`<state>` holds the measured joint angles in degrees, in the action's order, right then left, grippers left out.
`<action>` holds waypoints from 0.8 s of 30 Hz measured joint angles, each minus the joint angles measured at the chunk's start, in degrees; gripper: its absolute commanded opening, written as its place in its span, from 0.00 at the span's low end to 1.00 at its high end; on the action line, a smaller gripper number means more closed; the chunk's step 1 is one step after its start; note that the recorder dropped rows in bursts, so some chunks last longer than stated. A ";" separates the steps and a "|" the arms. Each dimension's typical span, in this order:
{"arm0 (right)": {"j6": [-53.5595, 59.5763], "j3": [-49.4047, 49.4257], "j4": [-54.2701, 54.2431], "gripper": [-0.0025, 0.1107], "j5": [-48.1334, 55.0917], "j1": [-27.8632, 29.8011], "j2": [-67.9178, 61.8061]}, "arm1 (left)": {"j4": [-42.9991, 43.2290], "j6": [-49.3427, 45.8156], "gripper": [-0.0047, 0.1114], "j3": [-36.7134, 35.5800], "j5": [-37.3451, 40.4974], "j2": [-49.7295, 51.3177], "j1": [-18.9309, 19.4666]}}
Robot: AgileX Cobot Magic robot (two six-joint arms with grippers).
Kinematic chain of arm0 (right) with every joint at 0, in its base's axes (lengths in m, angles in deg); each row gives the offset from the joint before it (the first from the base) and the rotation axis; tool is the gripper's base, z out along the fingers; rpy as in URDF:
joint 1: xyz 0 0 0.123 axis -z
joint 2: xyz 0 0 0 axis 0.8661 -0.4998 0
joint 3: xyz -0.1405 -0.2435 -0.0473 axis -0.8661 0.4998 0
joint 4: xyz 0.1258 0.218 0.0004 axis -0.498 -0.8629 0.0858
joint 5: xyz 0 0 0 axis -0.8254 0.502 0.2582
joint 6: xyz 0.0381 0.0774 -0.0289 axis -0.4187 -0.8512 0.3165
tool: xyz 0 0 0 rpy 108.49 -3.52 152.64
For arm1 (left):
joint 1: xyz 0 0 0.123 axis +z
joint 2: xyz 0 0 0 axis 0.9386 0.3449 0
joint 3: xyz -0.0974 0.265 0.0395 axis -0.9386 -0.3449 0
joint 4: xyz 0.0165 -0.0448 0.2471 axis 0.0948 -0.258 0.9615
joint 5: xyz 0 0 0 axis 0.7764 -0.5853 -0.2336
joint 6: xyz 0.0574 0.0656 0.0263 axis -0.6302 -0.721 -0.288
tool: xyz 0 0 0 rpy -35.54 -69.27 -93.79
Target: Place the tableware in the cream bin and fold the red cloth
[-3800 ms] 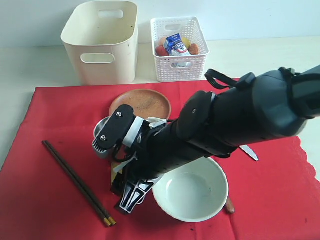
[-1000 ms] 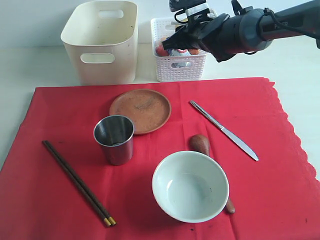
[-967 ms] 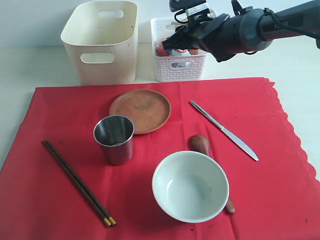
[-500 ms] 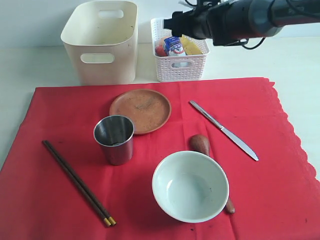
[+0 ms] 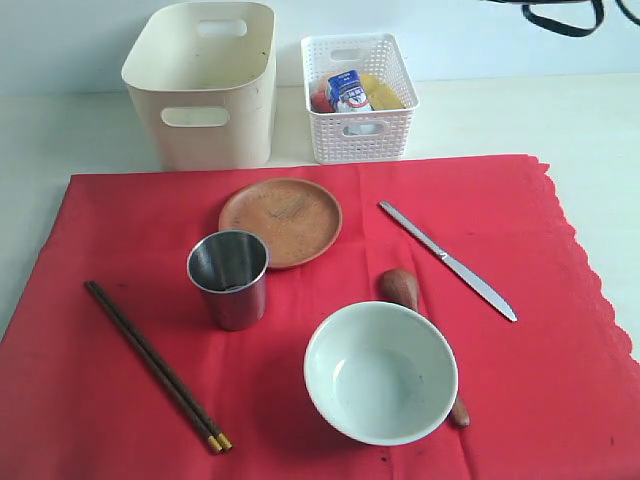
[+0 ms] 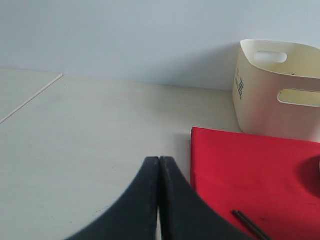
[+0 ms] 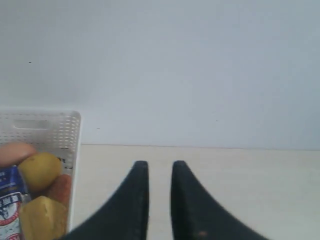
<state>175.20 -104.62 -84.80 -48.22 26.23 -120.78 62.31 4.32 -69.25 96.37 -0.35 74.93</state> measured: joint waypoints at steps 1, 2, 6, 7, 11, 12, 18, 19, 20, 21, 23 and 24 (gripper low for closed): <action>-0.02 1.05 0.00 0.02 -0.39 0.00 1.01 | 0.00 0.00 0.05 0.00 0.00 0.00 0.00; -0.02 2.62 0.00 0.02 -0.50 0.00 2.37 | 0.00 0.00 0.05 0.00 0.00 0.00 0.00; 1.00 7.30 -0.10 0.02 3.62 0.00 5.13 | 0.00 0.00 0.05 0.00 0.00 0.00 0.00; 2.83 8.74 -0.24 0.02 6.77 0.00 5.47 | 0.00 0.00 0.05 0.00 0.00 0.00 0.00; 11.54 14.10 -0.72 0.02 24.60 -0.11 5.53 | 0.00 0.00 0.05 0.00 0.00 0.00 0.00; 12.61 14.72 -0.72 0.02 27.75 -0.11 5.24 | 0.00 0.00 0.05 0.00 0.00 0.00 0.00; 13.85 17.48 1.98 0.02 40.78 -0.21 3.49 | 0.00 0.00 0.05 0.00 0.00 0.00 0.00; 12.72 17.62 3.75 0.02 42.43 -0.21 3.49 | 0.00 0.00 0.05 0.00 0.00 0.00 0.00; 7.88 17.71 9.80 0.02 46.05 -0.09 3.49 | 0.00 0.00 0.05 0.00 0.00 0.00 0.00; 1.55 17.71 15.63 0.02 49.07 0.71 3.49 | 0.00 0.00 0.05 0.00 0.00 0.00 0.00; -11.45 17.19 27.75 0.02 53.95 3.99 3.49 | 0.00 0.00 0.05 0.00 0.00 0.00 0.00; -17.61 16.74 32.63 0.02 55.58 5.87 3.49 | 0.00 0.00 0.05 0.00 0.00 0.00 0.00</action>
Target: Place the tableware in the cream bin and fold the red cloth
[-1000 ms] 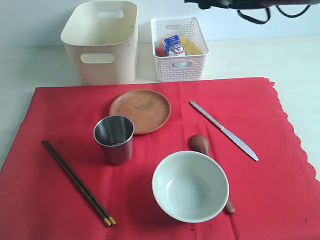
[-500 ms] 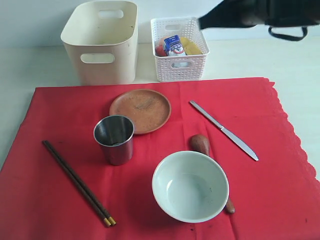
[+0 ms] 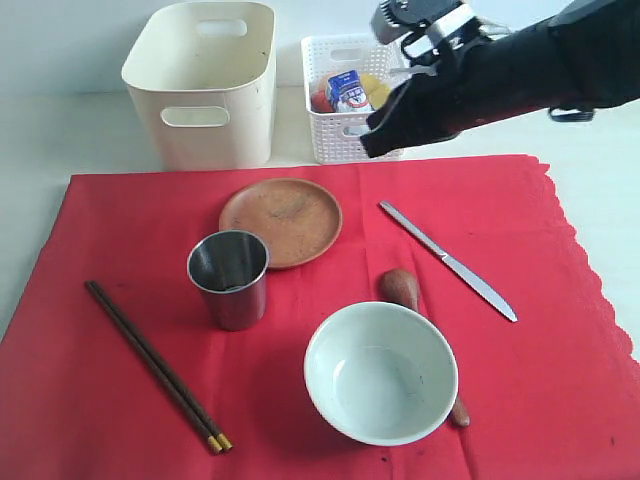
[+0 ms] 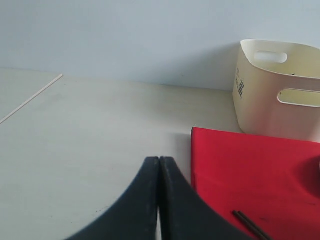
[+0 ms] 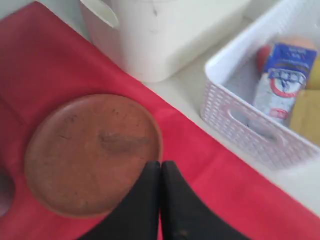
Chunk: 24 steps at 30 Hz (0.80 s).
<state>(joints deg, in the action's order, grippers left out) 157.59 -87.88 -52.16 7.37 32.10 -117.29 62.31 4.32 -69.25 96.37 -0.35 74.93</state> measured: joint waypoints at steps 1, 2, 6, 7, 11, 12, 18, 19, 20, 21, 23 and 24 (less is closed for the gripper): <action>-8.41 -0.46 6.18 0.02 1.83 2.47 0.00 | 0.00 0.00 0.05 0.00 0.00 0.00 0.00; -12.37 -0.66 8.56 0.02 2.40 4.04 0.00 | 0.00 0.00 0.05 0.00 0.00 0.00 0.00; -26.68 -0.69 12.59 0.02 2.17 6.22 0.00 | 0.00 0.00 0.05 0.00 0.00 0.00 0.00; -28.49 -0.69 12.59 0.02 2.17 6.10 0.00 | 0.00 0.00 0.05 0.00 0.00 0.00 0.00; -28.09 -0.69 12.18 0.02 0.25 2.36 0.00 | 0.00 0.00 0.05 0.00 0.00 0.00 0.00; -28.00 -0.69 12.10 0.02 0.13 1.59 0.00 | 0.00 0.00 0.05 0.00 0.00 0.00 0.00; -25.51 -0.69 11.94 0.02 -3.19 -6.46 0.00 | 0.00 0.00 0.05 0.00 0.00 0.00 0.00; -25.37 -0.69 11.94 0.02 -3.44 -7.16 0.00 | 0.00 0.00 0.05 0.00 0.00 0.00 0.00; -25.25 -0.69 11.94 0.02 -3.73 -8.30 0.00 | 0.00 0.00 0.05 0.00 0.00 0.00 0.00; -25.00 -0.69 11.94 0.02 -3.73 -8.87 0.00 | 0.00 0.00 0.05 0.00 0.00 0.00 0.00; -23.71 -0.69 11.90 0.02 -3.36 -10.45 0.00 | 0.00 0.00 0.05 0.00 0.00 0.00 0.00; -23.39 -0.69 11.90 0.02 -3.14 -10.98 0.00 | 0.00 0.00 0.05 0.00 0.00 0.00 0.00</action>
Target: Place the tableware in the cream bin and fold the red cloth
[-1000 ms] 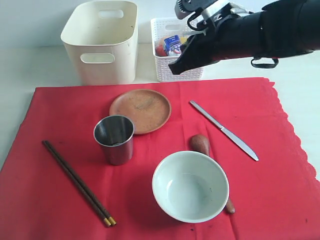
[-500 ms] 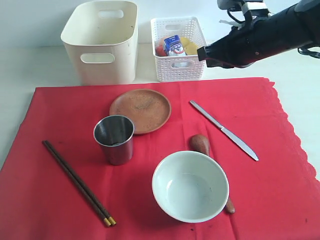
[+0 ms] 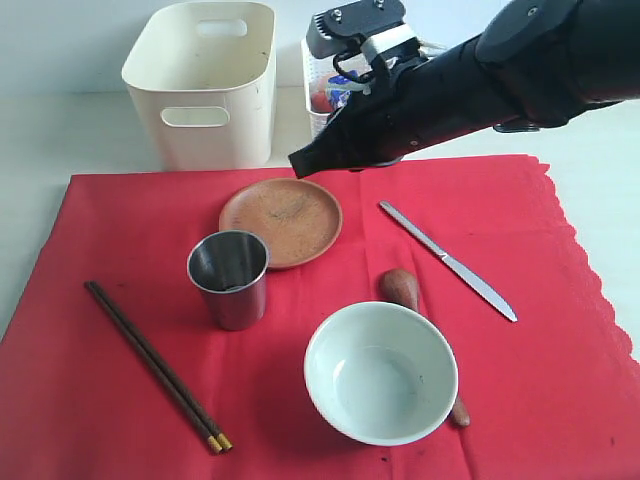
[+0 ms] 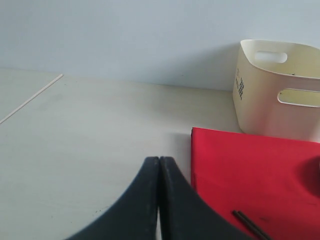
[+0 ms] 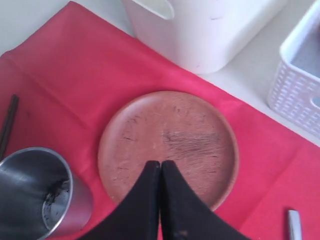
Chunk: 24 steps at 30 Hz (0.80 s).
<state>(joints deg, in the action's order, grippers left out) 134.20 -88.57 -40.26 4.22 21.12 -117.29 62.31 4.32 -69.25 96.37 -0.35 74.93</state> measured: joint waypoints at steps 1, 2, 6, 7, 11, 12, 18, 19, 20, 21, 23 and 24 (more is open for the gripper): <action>0.13 0.00 0.13 0.02 0.03 -0.40 0.00 | 0.00 0.00 0.05 0.00 0.00 0.00 0.00; 0.27 0.00 0.38 0.02 0.14 -0.88 0.00 | 0.00 0.00 0.05 0.00 0.00 0.00 0.00; 0.64 0.00 1.08 0.02 0.99 -1.89 0.00 | 0.00 0.00 0.05 0.00 0.00 0.00 0.00; 0.64 0.00 1.19 0.02 1.29 -1.89 0.00 | 0.00 0.00 0.05 0.00 0.00 0.00 0.00; 0.76 0.00 1.32 0.02 1.67 -1.89 0.00 | 0.00 0.00 0.05 0.00 0.00 0.00 0.00; 0.76 0.00 1.32 0.02 1.91 -1.89 0.00 | 0.00 0.00 0.05 0.00 0.00 0.00 0.00; 0.88 0.00 4.80 0.02 3.74 -1.89 0.00 | 0.00 0.00 0.05 0.00 0.00 0.00 0.00; 0.88 0.00 5.11 0.02 3.86 -1.89 0.00 | 0.00 0.00 0.05 0.00 0.00 0.00 0.00; 0.88 0.00 5.38 0.02 3.96 -1.89 0.00 | 0.00 0.00 0.05 0.00 0.00 0.00 0.00; 0.88 0.00 5.52 0.02 3.96 -1.89 0.00 | 0.00 0.00 0.05 0.00 0.00 0.00 0.00; 0.88 0.00 5.62 0.02 4.07 -1.89 0.00 | 0.00 0.00 0.05 0.00 0.00 0.00 0.00; 0.88 0.00 5.75 0.02 4.07 -1.89 0.00 | 0.00 0.00 0.05 0.00 0.00 0.00 0.00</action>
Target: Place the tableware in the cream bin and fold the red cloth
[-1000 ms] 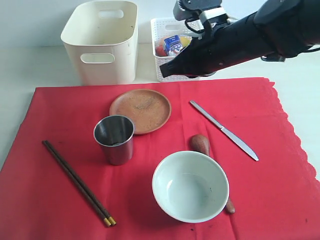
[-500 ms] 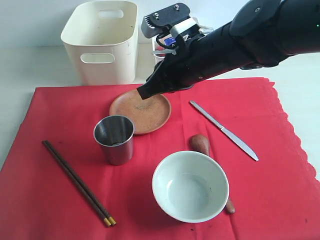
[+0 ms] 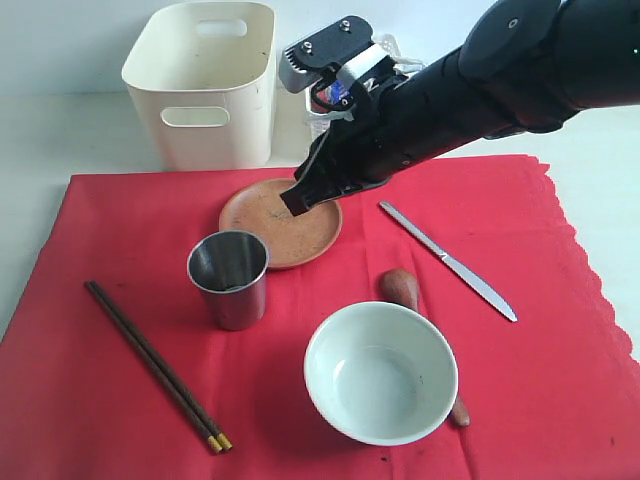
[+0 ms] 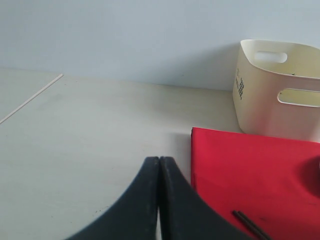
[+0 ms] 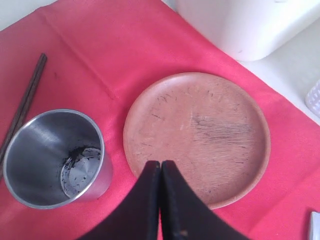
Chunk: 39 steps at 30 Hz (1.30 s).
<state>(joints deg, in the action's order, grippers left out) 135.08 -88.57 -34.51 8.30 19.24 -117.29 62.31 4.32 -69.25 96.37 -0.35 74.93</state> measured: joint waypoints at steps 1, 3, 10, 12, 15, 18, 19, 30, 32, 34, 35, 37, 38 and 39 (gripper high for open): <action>0.00 0.00 0.00 0.02 0.00 0.00 0.00 | 0.00 0.00 0.05 0.00 0.00 0.00 0.00; -0.10 0.00 0.23 0.02 0.00 0.00 0.00 | 0.00 0.00 0.05 0.00 0.00 0.00 0.00; -4.93 0.00 6.23 0.02 -0.23 0.00 0.00 | 0.00 0.00 0.05 0.00 0.00 0.00 0.00; -9.78 0.00 11.61 0.02 -0.62 0.00 0.00 | 0.00 0.00 0.05 0.00 0.00 0.00 0.00; -19.43 0.00 21.41 0.02 -0.84 0.00 0.00 | 0.00 0.00 0.05 0.00 0.00 0.00 0.00; -29.00 0.00 30.45 0.02 -0.59 0.00 0.00 | 0.00 0.00 0.05 0.00 0.00 0.00 0.00; -31.30 0.00 32.87 0.02 -0.32 0.00 0.00 | 0.00 0.00 0.05 0.00 0.00 0.00 0.00; -51.89 0.00 51.97 0.02 11.38 0.00 -0.78 | 0.00 0.00 0.05 0.00 0.00 0.00 0.00; -52.82 0.00 52.23 0.02 12.82 0.00 -1.34 | 0.00 0.00 0.05 0.00 0.00 0.00 0.00; -54.91 0.00 52.23 0.02 14.82 0.00 -2.00 | 0.00 0.00 0.05 0.00 0.00 0.00 0.00; -55.72 0.00 52.31 0.02 16.09 0.00 -2.40 | 0.00 0.00 0.05 0.00 0.00 0.00 0.00; -56.56 0.00 52.46 0.02 18.68 0.00 -3.46 | 0.00 0.00 0.05 0.00 0.00 0.00 0.00; -56.84 0.00 52.58 0.02 19.73 0.00 -4.01 | 0.00 0.00 0.05 0.00 0.00 0.00 0.00; -57.17 0.00 52.66 0.02 20.42 0.00 -4.27 | 0.00 0.00 0.05 0.00 0.00 0.00 0.00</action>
<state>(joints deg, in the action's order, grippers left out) 77.91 -88.57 18.15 28.71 19.24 -121.56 62.31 4.32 -69.25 96.37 -0.35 74.93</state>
